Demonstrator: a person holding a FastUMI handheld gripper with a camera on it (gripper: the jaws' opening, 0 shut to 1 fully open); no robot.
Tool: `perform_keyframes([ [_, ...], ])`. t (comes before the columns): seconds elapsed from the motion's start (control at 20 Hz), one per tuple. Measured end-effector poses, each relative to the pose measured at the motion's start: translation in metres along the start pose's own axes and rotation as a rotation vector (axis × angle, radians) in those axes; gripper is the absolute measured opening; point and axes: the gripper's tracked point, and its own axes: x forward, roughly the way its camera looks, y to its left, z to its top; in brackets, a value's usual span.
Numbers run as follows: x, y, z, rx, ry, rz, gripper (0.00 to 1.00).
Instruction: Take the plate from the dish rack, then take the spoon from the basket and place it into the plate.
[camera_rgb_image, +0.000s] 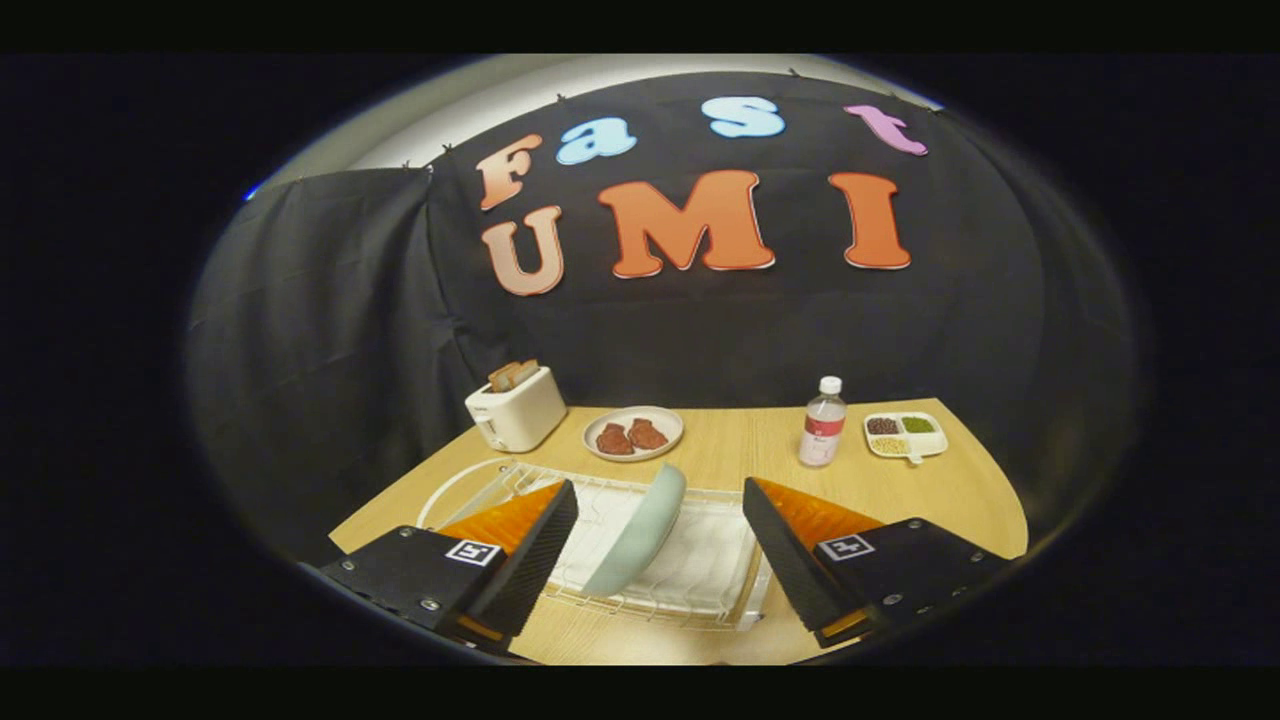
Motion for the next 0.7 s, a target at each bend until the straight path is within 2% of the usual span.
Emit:
perform_keyframes([
  [0.55,0.053,0.007,-0.044,-0.024,0.225,-0.055,0.97],
  [0.7,0.068,0.006,-0.059,-0.026,0.278,-0.084,0.93],
])
